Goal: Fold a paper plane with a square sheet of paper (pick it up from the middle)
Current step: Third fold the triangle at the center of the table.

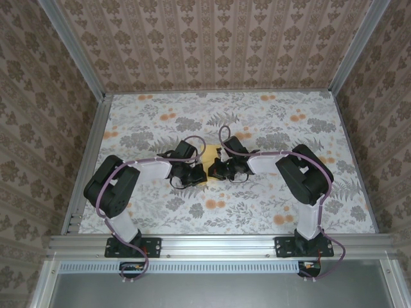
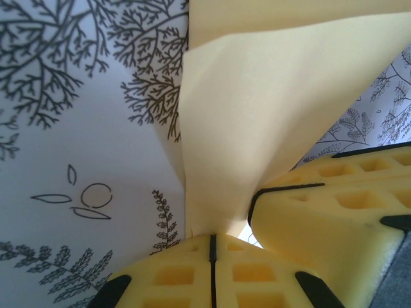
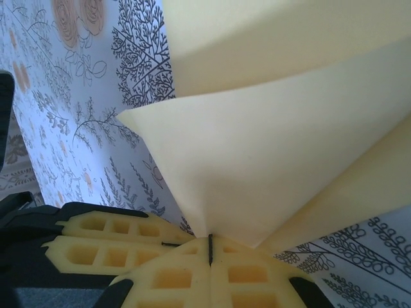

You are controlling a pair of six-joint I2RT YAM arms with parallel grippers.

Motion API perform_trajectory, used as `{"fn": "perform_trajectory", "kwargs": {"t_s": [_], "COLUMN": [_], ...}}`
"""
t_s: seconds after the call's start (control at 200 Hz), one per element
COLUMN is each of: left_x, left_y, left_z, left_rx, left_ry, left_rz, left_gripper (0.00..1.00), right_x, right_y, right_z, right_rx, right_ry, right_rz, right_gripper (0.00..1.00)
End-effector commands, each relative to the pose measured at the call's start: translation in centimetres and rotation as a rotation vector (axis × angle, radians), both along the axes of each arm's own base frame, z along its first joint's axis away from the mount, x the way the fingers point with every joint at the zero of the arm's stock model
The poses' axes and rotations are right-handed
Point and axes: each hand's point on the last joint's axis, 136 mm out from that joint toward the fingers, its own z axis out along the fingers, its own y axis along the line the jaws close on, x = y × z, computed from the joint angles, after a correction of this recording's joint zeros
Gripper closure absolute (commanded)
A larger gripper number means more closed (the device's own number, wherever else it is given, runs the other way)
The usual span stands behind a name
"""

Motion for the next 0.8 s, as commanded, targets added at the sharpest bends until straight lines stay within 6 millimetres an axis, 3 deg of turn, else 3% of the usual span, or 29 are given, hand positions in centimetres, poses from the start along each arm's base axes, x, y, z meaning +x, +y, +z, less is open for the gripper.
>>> {"fn": "perform_trajectory", "kwargs": {"t_s": [0.0, 0.245, 0.44, 0.605, 0.795], "left_x": [-1.3, -1.4, -1.4, -1.3, -1.3], "left_y": [1.9, 2.0, 2.1, 2.0, 2.0], "left_z": [-2.6, -2.5, -2.5, -2.4, -2.4], "left_rx": [0.093, 0.102, 0.102, 0.101, 0.102], "left_ry": [0.068, 0.07, 0.068, 0.069, 0.069], "left_rz": [0.028, 0.029, 0.027, 0.027, 0.027], "left_gripper": [0.93, 0.92, 0.92, 0.92, 0.92], "right_x": [0.2, 0.3, 1.4, 1.6, 0.9], "right_y": [0.4, -1.7, -3.6, -2.3, -0.7], "right_z": [0.0, -1.1, 1.1, 3.1, 2.1], "right_rx": [0.022, -0.098, -0.13, -0.089, -0.069], "right_ry": [0.009, -0.001, -0.094, -0.138, -0.1], "right_rz": [-0.001, -0.043, -0.102, -0.054, -0.009], "right_gripper": [0.96, 0.96, 0.95, 0.95, 0.95]}}
